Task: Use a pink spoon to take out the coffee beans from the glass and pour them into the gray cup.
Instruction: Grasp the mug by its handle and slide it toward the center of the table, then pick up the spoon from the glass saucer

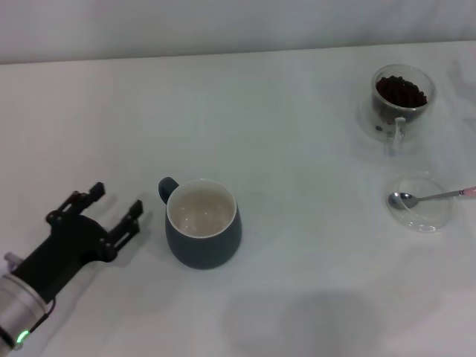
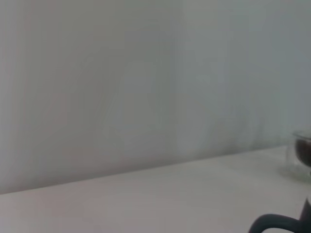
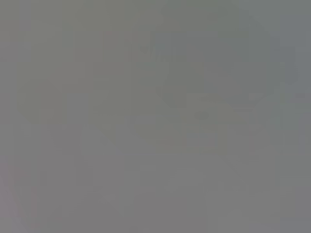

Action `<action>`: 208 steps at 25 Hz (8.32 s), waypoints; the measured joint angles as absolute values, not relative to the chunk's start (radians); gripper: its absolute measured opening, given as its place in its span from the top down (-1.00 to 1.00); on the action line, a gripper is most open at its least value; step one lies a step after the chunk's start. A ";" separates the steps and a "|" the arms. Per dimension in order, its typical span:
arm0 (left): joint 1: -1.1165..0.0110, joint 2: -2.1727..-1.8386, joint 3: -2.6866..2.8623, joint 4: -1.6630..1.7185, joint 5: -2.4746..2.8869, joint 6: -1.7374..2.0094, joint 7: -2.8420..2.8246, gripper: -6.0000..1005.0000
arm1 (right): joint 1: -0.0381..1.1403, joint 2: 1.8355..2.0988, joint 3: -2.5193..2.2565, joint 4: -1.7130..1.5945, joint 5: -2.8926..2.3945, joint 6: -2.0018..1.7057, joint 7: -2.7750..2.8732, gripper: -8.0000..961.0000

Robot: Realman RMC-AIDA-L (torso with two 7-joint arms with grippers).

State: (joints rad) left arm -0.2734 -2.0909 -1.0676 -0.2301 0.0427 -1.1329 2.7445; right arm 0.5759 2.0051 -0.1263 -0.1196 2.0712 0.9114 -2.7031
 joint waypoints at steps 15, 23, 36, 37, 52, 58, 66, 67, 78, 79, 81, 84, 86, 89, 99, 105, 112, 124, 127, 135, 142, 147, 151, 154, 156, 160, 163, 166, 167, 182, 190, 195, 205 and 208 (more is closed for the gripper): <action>-0.174 -2.092 -1.068 -0.233 -0.299 -1.350 2.729 -0.45 | 0.524 2.001 -0.118 -0.144 2.077 0.906 -2.615 -0.79; -0.189 -2.087 -1.071 -0.225 -0.394 -1.363 2.732 -0.47 | 0.472 1.997 -0.123 -0.190 2.073 0.907 -2.433 -0.79; -0.228 -2.087 -1.071 -0.220 -0.527 -1.327 2.780 -0.73 | 0.318 1.940 -0.247 -0.196 2.066 0.965 -2.048 -0.79; -0.232 -2.088 -1.071 -0.218 -0.545 -1.326 2.780 -0.75 | 0.309 1.939 -0.249 -0.196 2.066 0.975 -2.027 -0.79; -0.285 -2.086 -1.071 -0.215 -0.591 -1.275 2.778 -0.78 | 0.168 1.914 -0.475 -0.198 2.066 1.128 -1.738 -0.79; -0.304 -2.086 -1.071 -0.219 -0.591 -1.270 2.778 -0.78 | 0.129 1.896 -0.532 -0.197 2.038 1.231 -1.647 -0.79; -0.349 -2.085 -1.071 -0.215 -0.591 -1.237 2.784 -0.78 | 0.131 1.880 -0.535 -0.197 1.862 1.256 -1.611 -0.79; -0.356 -2.085 -1.071 -0.215 -0.591 -1.230 2.784 -0.78 | 0.133 1.880 -0.535 -0.196 1.841 1.256 -1.611 -0.79; -0.386 -2.083 -1.072 -0.215 -0.601 -1.209 2.785 -0.78 | 0.118 1.871 -0.540 -0.186 1.720 1.337 -1.588 -0.79; -0.390 -2.083 -1.073 -0.214 -0.605 -1.208 2.785 -0.78 | 0.117 1.870 -0.540 -0.185 1.710 1.337 -1.583 -0.79; -0.398 -2.083 -1.074 -0.213 -0.606 -1.207 2.786 -0.78 | 0.113 1.870 -0.540 -0.184 1.694 1.337 -1.579 -0.79; -0.403 -2.083 -1.074 -0.213 -0.606 -1.202 2.786 -0.78 | 0.110 1.876 -0.543 -0.184 1.687 1.337 -1.578 -0.79; -0.420 -2.083 -1.074 -0.215 -0.607 -1.166 2.786 -0.78 | 0.113 1.881 -0.545 -0.184 1.673 1.336 -1.569 -0.79; -0.433 -2.085 -1.074 -0.215 -0.607 -1.143 2.786 -0.78 | 0.123 1.884 -0.545 -0.184 1.635 1.334 -1.551 -0.79; -0.444 -2.084 -1.074 -0.219 -0.607 -1.141 2.786 -0.78 | 0.130 1.897 -0.541 -0.184 1.595 1.355 -1.531 -0.79; -0.444 -2.082 -1.074 -0.219 -0.608 -1.140 2.786 -0.78 | 0.132 1.915 -0.538 -0.183 1.595 1.348 -1.530 -0.38; -0.445 -2.082 -1.074 -0.215 -0.607 -1.140 2.786 -0.78 | 0.133 1.923 -0.534 -0.184 1.607 1.307 -1.529 0.11; -0.440 -2.082 -1.074 -0.215 -0.607 -1.144 2.786 -0.78 | 0.162 1.942 -0.527 -0.185 1.610 1.281 -1.530 0.11; -0.439 -2.082 -1.074 -0.215 -0.607 -1.146 2.786 -0.78 | 0.170 1.948 -0.515 -0.185 1.610 1.281 -1.532 0.11; -0.434 -2.082 -1.074 -0.215 -0.607 -1.150 2.786 -0.78 | 0.177 1.949 -0.506 -0.190 1.611 1.257 -1.530 0.12; -0.435 -2.082 -1.074 -0.215 -0.607 -1.150 2.786 -0.78 | 0.187 1.953 -0.497 -0.185 1.612 1.227 -1.530 0.14; -0.435 -2.082 -1.074 -0.215 -0.607 -1.150 2.786 -0.78 | 0.200 1.964 -0.491 -0.184 1.612 1.224 -1.532 0.17; -0.435 -2.082 -1.074 -0.215 -0.607 -1.151 2.786 -0.78 | 0.213 1.976 -0.476 -0.183 1.612 1.205 -1.532 0.19; -0.434 -2.082 -1.074 -0.215 -0.607 -1.151 2.786 -0.78 | 0.218 1.982 -0.459 -0.183 1.612 1.199 -1.532 0.20; -0.433 -2.082 -1.074 -0.215 -0.607 -1.151 2.786 -0.78 | 0.219 1.984 -0.453 -0.183 1.612 1.198 -1.532 0.21; -0.433 -2.082 -1.074 -0.215 -0.611 -1.151 2.786 -0.78 | 0.220 1.984 -0.452 -0.184 1.612 1.198 -1.531 0.23; -0.433 -2.082 -1.074 -0.214 -0.622 -1.151 2.786 -0.78 | 0.219 1.984 -0.452 -0.184 1.612 1.200 -1.530 0.24; -0.433 -2.082 -1.074 -0.213 -0.627 -1.151 2.786 -0.78 | 0.218 1.985 -0.452 -0.183 1.612 1.200 -1.530 0.35; -0.433 -2.082 -1.074 -0.213 -0.628 -1.151 2.786 -0.78 | 0.218 1.985 -0.452 -0.183 1.612 1.201 -1.530 0.45; -0.424 -2.082 -1.074 -0.213 -0.629 -1.151 2.786 -0.78 | 0.216 1.978 -0.470 -0.184 1.599 1.211 -1.539 0.95; -0.426 -2.082 -1.074 -0.213 -0.631 -1.153 2.786 -0.78 | 0.234 1.987 -0.469 -0.192 1.602 1.222 -1.542 0.26; -0.426 -2.082 -1.074 -0.213 -0.631 -1.154 2.786 -0.78 | 0.261 1.987 -0.471 -0.192 1.599 1.183 -1.542 -0.05; -0.423 -2.082 -1.074 -0.213 -0.630 -1.155 2.786 -0.78 | 0.295 1.993 -0.472 -0.192 1.600 1.118 -1.558 -0.06; -0.422 -2.082 -1.074 -0.213 -0.630 -1.155 2.786 -0.78 | 0.296 1.994 -0.468 -0.192 1.604 1.117 -1.558 -0.06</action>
State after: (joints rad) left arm -0.4220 -2.0817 -1.0738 -0.2133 -0.6305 -1.1553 2.7857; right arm 0.2958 1.9944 -0.4675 -0.1917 1.6040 1.1170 -1.5583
